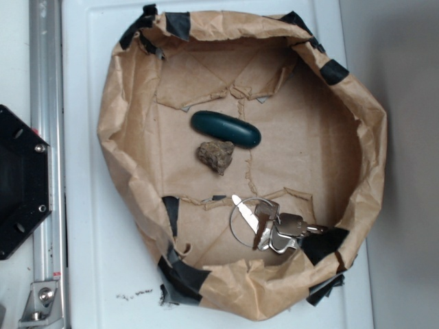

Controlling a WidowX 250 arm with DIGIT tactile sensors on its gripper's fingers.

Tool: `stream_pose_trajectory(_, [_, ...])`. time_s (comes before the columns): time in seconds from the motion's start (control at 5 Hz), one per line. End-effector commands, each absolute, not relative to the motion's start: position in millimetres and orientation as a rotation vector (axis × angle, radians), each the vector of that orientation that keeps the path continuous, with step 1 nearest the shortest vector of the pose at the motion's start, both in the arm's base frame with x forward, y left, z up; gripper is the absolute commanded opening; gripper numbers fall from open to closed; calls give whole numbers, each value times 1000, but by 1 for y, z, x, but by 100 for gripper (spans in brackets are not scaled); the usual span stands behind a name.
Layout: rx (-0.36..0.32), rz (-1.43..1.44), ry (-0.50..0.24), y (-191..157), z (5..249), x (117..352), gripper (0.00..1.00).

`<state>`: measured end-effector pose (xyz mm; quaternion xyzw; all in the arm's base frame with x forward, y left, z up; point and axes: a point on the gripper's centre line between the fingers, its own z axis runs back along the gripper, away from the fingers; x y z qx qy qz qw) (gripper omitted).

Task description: Grab the plastic pickle.

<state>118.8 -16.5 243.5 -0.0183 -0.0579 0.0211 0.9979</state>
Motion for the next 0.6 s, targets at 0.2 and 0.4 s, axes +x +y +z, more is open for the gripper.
stream_pose_trajectory(0.2, [-43,-37,-148,8,236,157,100])
stream_pose_trajectory(0.4, [-8,-187,-249,18,226,200,100])
